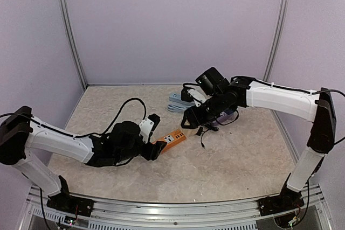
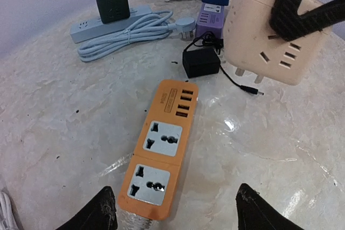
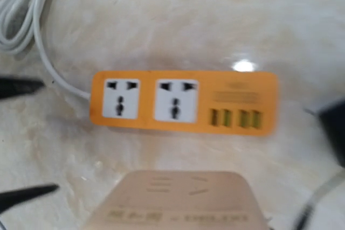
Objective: Insert the plug
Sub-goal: Adjust the socket at the center of the board.
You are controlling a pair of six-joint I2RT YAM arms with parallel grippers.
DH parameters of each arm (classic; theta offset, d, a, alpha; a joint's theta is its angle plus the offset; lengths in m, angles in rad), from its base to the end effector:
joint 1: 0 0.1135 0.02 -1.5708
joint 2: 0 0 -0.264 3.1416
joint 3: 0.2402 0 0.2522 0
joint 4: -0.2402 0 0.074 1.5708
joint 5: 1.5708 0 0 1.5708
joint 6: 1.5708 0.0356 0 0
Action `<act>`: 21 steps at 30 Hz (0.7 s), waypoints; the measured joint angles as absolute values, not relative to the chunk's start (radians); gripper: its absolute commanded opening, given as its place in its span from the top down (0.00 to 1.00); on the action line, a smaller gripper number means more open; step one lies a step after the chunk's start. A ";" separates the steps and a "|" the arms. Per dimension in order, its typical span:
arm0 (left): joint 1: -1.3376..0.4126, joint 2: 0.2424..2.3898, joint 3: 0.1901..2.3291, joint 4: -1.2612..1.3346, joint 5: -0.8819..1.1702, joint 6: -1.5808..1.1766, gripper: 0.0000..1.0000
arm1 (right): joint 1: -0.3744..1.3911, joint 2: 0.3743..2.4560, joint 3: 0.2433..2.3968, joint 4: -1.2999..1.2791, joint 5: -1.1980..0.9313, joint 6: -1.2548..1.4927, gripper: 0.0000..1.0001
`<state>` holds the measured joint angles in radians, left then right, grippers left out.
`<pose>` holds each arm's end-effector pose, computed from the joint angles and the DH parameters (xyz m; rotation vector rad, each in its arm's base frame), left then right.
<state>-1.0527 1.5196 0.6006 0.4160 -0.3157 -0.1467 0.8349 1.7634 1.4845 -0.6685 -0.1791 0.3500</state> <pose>0.1568 -0.2528 0.1668 0.7287 1.9407 -0.4174 0.2545 0.2905 0.2743 -0.7084 2.5461 0.6720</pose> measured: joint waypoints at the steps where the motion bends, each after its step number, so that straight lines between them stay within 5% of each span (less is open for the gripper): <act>1: -1.037 1.514 0.644 0.379 -0.302 -0.135 0.25 | 0.826 1.719 1.459 -0.668 -0.168 0.355 1.00; 9: -0.859 1.563 0.870 0.153 -0.096 -0.056 0.18 | 0.789 1.448 1.349 -0.659 -0.075 0.387 1.00; 21: -0.870 1.806 1.086 -0.109 0.102 0.092 0.15 | 0.782 1.294 1.253 -0.664 -0.040 0.415 1.00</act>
